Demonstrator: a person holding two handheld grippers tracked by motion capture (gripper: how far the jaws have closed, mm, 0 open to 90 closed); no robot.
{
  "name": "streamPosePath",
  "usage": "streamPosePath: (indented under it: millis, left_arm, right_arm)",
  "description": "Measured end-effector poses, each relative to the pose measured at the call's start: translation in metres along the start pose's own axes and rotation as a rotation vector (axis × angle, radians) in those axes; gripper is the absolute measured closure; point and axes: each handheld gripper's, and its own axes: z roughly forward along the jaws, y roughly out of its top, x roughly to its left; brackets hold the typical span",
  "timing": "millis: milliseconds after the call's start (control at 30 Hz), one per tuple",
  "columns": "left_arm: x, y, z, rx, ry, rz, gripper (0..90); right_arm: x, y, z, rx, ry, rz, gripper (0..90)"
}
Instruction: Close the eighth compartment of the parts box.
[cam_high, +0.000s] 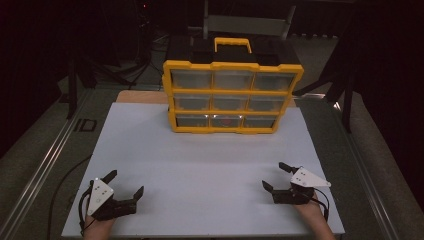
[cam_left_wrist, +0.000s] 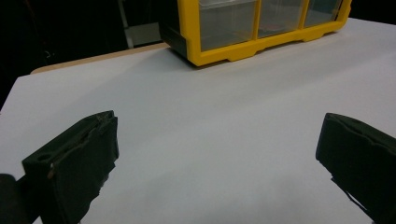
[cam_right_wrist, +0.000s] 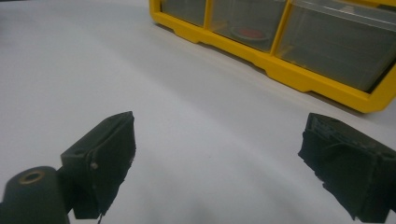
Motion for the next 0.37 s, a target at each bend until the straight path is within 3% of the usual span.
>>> streamPosePath:
  millis: [367]
  left_arm:
    - [0.0005,-0.0005,0.0006,0.002,-0.001,-0.01,0.3]
  right_arm:
    - [0.0005,0.0009,0.0013,0.008,0.002,0.003,10.1]
